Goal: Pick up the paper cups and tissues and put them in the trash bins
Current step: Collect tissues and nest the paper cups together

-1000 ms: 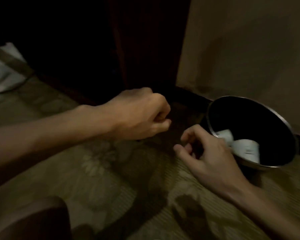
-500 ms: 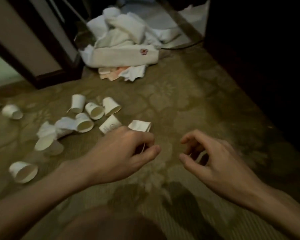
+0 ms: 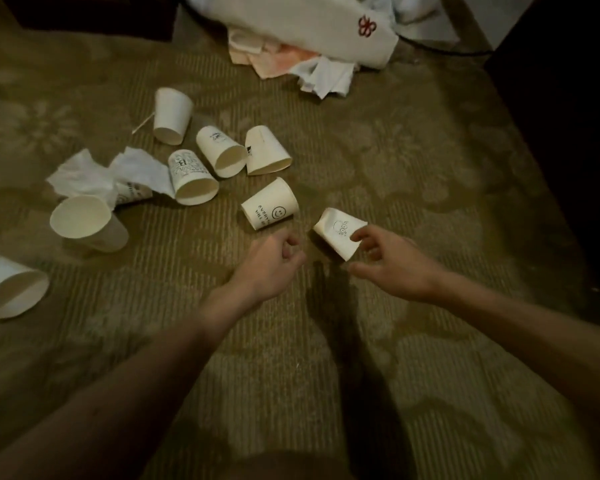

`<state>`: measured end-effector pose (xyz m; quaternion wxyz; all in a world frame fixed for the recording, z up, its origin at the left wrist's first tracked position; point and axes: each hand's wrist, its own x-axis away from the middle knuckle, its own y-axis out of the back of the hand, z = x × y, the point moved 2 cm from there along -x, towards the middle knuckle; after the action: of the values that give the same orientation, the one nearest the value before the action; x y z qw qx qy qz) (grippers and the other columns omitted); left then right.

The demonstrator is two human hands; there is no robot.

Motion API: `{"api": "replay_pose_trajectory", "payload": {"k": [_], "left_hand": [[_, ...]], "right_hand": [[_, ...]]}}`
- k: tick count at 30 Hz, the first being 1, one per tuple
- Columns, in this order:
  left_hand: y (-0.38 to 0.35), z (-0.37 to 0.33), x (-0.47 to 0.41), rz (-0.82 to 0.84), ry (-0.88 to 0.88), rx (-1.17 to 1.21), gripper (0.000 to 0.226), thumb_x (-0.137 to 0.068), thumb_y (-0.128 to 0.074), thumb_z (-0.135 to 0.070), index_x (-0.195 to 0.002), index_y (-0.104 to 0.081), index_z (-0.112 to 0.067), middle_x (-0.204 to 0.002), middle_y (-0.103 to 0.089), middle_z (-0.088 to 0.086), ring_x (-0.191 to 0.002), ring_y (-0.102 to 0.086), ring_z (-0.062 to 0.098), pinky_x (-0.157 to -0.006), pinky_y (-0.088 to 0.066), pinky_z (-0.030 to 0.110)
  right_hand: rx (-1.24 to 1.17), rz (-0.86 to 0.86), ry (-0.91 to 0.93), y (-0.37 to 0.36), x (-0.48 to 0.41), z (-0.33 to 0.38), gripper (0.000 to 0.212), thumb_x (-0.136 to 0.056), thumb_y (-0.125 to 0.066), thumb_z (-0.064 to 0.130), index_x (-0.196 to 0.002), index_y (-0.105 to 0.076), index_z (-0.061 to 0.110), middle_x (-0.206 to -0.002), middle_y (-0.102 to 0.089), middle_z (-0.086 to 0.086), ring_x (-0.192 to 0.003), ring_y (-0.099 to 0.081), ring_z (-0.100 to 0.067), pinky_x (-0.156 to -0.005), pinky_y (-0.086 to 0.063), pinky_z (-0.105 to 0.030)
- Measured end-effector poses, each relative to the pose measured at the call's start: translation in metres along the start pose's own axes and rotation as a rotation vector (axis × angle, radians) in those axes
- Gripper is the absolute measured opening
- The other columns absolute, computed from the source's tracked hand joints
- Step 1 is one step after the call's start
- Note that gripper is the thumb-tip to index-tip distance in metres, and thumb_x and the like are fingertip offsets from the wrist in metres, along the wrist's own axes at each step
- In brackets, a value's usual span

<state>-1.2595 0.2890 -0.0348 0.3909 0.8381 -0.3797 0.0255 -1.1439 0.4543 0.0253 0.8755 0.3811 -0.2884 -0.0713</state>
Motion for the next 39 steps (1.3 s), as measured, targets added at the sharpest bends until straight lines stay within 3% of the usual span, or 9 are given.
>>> {"api": "replay_pose_trajectory", "payload": {"k": [5,12,17,22,25,30,33,35,39], "left_hand": [[-0.019,-0.003,-0.033,0.092,0.107,0.189,0.051,-0.093,-0.060,-0.040,-0.139,-0.043,-0.028,-0.123,-0.059,0.004,-0.110,-0.058,0.020,-0.094,-0.052,0.046],[-0.033,-0.016,-0.054,0.125,0.271,0.538,0.054,-0.095,-0.060,-0.038,-0.143,-0.040,-0.024,-0.121,-0.059,0.006,-0.098,-0.066,0.025,-0.080,-0.060,0.042],[-0.043,-0.004,-0.035,0.089,0.382,0.750,0.052,-0.096,-0.059,-0.037,-0.143,-0.042,-0.021,-0.110,-0.060,-0.006,-0.092,-0.068,0.021,-0.065,-0.058,0.029],[-0.040,-0.001,-0.018,-0.024,0.490,0.918,0.042,-0.090,-0.062,-0.051,-0.123,-0.057,-0.025,-0.114,-0.067,-0.004,-0.101,-0.067,0.017,-0.084,-0.059,0.041],[-0.037,-0.002,-0.004,-0.153,0.498,0.922,0.040,-0.078,-0.069,-0.062,-0.105,-0.063,-0.032,-0.098,-0.071,-0.012,-0.084,-0.069,0.002,-0.067,-0.058,0.022],[-0.009,0.007,0.010,-0.501,0.450,0.848,0.044,-0.066,-0.081,-0.058,-0.096,-0.065,-0.029,-0.081,-0.072,-0.016,-0.075,-0.067,-0.007,-0.052,-0.047,0.008],[0.010,0.019,0.020,-0.578,0.450,0.772,0.042,-0.063,-0.083,-0.053,-0.094,-0.068,-0.029,-0.081,-0.072,-0.018,-0.073,-0.068,-0.005,-0.051,-0.048,0.009],[0.020,0.029,0.027,-0.603,0.458,0.729,0.044,-0.065,-0.082,-0.050,-0.100,-0.067,-0.029,-0.087,-0.072,-0.013,-0.078,-0.068,0.000,-0.053,-0.049,0.014],[0.028,0.039,0.040,-0.627,0.512,0.709,0.046,-0.071,-0.078,-0.042,-0.108,-0.052,-0.042,-0.104,-0.056,-0.013,-0.085,-0.062,0.007,-0.050,-0.048,0.015]], "right_hand": [[0.091,-0.008,-0.035,0.000,-0.052,-0.016,0.067,-0.086,-0.070,0.034,-0.144,-0.037,0.025,-0.142,-0.046,-0.005,-0.109,-0.052,-0.016,-0.073,-0.044,-0.026],[-0.059,0.064,-0.137,-0.009,-0.096,-0.044,0.096,-0.073,-0.082,0.040,-0.149,-0.026,0.019,-0.136,-0.049,-0.003,-0.107,-0.055,-0.018,-0.066,-0.048,-0.024],[0.150,0.057,-0.107,-0.023,-0.094,-0.046,0.099,-0.066,-0.080,0.055,-0.146,-0.035,0.018,-0.138,-0.045,-0.006,-0.124,-0.046,-0.027,-0.098,-0.046,-0.050],[0.012,0.101,0.063,-0.040,-0.086,-0.028,0.043,-0.080,-0.075,0.040,-0.116,-0.058,0.024,-0.103,-0.063,0.007,-0.087,-0.061,-0.005,-0.067,-0.051,-0.024],[-0.112,0.164,0.209,-0.054,-0.080,-0.007,0.015,-0.086,-0.069,0.033,-0.100,-0.062,0.033,-0.088,-0.068,0.016,-0.078,-0.064,0.003,-0.060,-0.044,-0.016],[-0.241,0.263,0.368,-0.070,-0.071,0.033,0.031,-0.086,-0.067,0.040,-0.116,-0.061,0.038,-0.094,-0.068,0.025,-0.089,-0.062,0.012,-0.069,-0.047,-0.015],[-0.191,0.391,0.420,-0.070,-0.071,0.051,0.056,-0.076,-0.057,0.067,-0.123,-0.060,0.036,-0.110,-0.062,0.021,-0.100,-0.059,0.003,-0.082,-0.050,-0.024],[-0.085,0.322,0.440,-0.062,-0.080,0.056,0.065,-0.071,-0.047,0.076,-0.123,-0.058,0.037,-0.123,-0.048,0.015,-0.112,-0.047,-0.002,-0.091,-0.045,-0.030],[-0.188,-0.064,0.290,-0.038,-0.115,0.063,0.056,-0.087,-0.061,0.050,-0.135,-0.044,0.028,-0.140,-0.036,0.004,-0.120,-0.049,-0.018,-0.095,-0.048,-0.039]]}}
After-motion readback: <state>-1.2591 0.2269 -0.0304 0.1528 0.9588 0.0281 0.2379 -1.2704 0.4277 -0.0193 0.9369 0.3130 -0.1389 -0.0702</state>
